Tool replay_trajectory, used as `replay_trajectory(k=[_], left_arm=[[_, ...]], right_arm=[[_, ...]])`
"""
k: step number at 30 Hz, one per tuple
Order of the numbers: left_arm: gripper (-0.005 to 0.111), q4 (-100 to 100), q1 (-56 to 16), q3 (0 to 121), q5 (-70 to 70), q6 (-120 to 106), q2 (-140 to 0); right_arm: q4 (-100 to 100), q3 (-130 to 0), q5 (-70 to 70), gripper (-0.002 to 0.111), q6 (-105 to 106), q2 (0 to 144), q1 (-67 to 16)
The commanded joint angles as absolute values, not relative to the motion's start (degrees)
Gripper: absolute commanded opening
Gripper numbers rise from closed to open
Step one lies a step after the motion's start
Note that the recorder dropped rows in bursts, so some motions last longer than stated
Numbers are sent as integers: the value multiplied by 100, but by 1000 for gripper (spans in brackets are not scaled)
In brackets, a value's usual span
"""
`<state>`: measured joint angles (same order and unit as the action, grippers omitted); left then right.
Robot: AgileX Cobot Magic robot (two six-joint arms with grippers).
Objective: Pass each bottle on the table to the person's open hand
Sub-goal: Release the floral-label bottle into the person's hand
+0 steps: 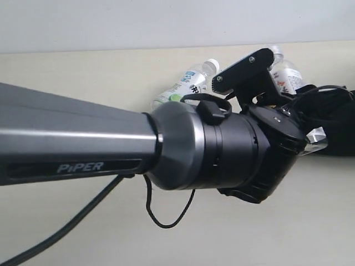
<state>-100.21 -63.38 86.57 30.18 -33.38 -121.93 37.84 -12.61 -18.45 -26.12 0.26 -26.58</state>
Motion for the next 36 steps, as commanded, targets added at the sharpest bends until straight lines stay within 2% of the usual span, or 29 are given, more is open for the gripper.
replay_trajectory(k=[1,28,36], left_arm=[[0,-9995,-6311,8669,3198,-3051,-12233],[0,-9995,-5956,8669,3181,-2961,-12705],[0,-9995,-5776,8669,2522,-2962,-12748]], right_arm=[[3760,-1238,-1763,7,-2614,0,-2665],[3760,-1238,-1763,7,-2614,0,-2665],[3760,-1238,-1763,7,-2603,0,-2665]])
